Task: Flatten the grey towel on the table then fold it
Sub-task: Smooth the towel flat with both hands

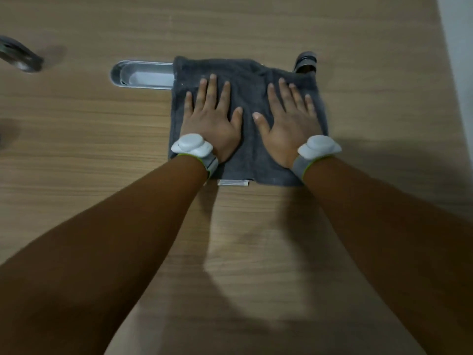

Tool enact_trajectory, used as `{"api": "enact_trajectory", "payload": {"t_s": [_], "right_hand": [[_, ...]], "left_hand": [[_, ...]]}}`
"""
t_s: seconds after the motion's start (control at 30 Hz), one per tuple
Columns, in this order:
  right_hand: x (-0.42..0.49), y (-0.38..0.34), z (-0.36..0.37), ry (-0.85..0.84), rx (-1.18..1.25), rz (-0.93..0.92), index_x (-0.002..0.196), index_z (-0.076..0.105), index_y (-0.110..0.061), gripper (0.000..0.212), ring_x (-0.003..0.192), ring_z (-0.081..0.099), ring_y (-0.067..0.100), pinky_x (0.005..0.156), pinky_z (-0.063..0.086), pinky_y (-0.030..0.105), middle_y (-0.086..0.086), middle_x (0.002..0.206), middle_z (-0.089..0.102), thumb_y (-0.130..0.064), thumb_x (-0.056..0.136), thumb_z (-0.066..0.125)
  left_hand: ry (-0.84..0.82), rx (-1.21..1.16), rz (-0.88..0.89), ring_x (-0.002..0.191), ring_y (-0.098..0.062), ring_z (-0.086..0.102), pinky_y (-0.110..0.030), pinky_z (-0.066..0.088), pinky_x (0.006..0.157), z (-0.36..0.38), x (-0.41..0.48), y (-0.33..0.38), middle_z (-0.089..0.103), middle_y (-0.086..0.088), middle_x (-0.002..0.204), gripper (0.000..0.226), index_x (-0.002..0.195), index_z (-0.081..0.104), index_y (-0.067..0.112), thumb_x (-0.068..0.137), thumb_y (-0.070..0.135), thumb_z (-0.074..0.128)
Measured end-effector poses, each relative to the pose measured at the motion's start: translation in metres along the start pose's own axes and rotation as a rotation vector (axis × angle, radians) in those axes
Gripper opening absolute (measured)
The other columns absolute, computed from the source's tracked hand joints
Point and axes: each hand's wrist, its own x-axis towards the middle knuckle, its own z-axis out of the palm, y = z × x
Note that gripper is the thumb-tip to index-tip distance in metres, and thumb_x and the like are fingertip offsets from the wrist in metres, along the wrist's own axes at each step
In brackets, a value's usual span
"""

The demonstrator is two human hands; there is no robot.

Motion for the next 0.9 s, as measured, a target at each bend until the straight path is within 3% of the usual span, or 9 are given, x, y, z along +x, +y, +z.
{"api": "enact_trajectory", "payload": {"t_s": [0.13, 0.23, 0.37, 0.5, 0.57, 0.67, 0.9], "right_hand": [[-0.038, -0.005, 0.0, 0.004, 0.053, 0.02, 0.162, 0.013, -0.017, 0.072, 0.158, 0.005, 0.025, 0.128, 0.0, 0.044, 0.008, 0.171, 0.009, -0.059, 0.104, 0.02], [-0.101, -0.014, 0.003, 0.11, 0.064, 0.007, 0.159, 0.03, -0.01, 0.066, 0.155, 0.022, 0.031, 0.126, 0.014, 0.049, 0.015, 0.166, 0.027, -0.049, 0.106, 0.034], [-0.137, -0.024, 0.011, 0.073, 0.073, -0.005, 0.159, 0.029, -0.009, 0.063, 0.156, 0.019, 0.028, 0.126, 0.015, 0.049, 0.012, 0.167, 0.025, -0.045, 0.107, 0.028], [-0.089, -0.036, 0.006, 0.046, 0.05, -0.108, 0.155, 0.035, -0.006, 0.059, 0.154, 0.025, 0.028, 0.126, 0.017, 0.049, 0.012, 0.165, 0.03, -0.037, 0.105, 0.027], [-0.047, -0.042, 0.0, 0.018, 0.039, -0.126, 0.157, 0.03, -0.006, 0.061, 0.155, 0.02, 0.027, 0.127, 0.011, 0.047, 0.012, 0.167, 0.025, -0.037, 0.105, 0.026], [0.013, -0.044, -0.007, -0.019, 0.03, -0.082, 0.161, 0.017, -0.01, 0.063, 0.157, 0.007, 0.025, 0.128, 0.001, 0.045, 0.009, 0.17, 0.011, -0.041, 0.107, 0.025], [0.081, -0.036, -0.009, 0.017, 0.074, 0.058, 0.163, 0.011, -0.014, 0.064, 0.158, 0.002, 0.025, 0.127, 0.0, 0.041, 0.008, 0.171, 0.005, -0.043, 0.107, 0.026]], "left_hand": [[0.016, -0.022, 0.001, 0.156, -0.023, 0.0, -0.046, -0.001, 0.125, 0.001, -0.028, 0.003, 0.004, -0.008, 0.169, 0.065, 0.161, 0.013, 0.019, 0.104, 0.049, 0.017], [-0.017, -0.025, 0.03, 0.156, -0.023, 0.0, -0.046, 0.0, 0.126, 0.0, -0.082, 0.005, 0.004, -0.007, 0.169, 0.063, 0.161, 0.013, 0.019, 0.104, 0.047, 0.016], [-0.042, -0.013, 0.048, 0.155, -0.019, -0.005, -0.047, -0.003, 0.125, 0.007, -0.122, 0.002, 0.001, -0.004, 0.168, 0.064, 0.161, 0.012, 0.022, 0.104, 0.05, 0.013], [-0.029, -0.012, 0.068, 0.156, -0.019, -0.004, -0.048, -0.005, 0.125, 0.005, -0.083, -0.003, 0.004, -0.004, 0.169, 0.065, 0.161, 0.013, 0.023, 0.102, 0.05, 0.013], [-0.012, -0.011, 0.06, 0.156, -0.021, 0.0, -0.048, -0.006, 0.125, 0.0, -0.049, -0.008, 0.007, -0.006, 0.169, 0.066, 0.161, 0.016, 0.022, 0.101, 0.049, 0.016], [-0.002, -0.011, 0.029, 0.156, -0.022, 0.0, -0.047, -0.008, 0.124, -0.006, 0.005, -0.018, 0.005, -0.006, 0.169, 0.065, 0.161, 0.013, 0.022, 0.101, 0.047, 0.018], [0.003, 0.005, 0.023, 0.156, -0.024, 0.002, -0.048, -0.002, 0.125, -0.014, 0.08, -0.024, 0.005, -0.004, 0.169, 0.064, 0.161, 0.012, 0.024, 0.103, 0.048, 0.014]]}}
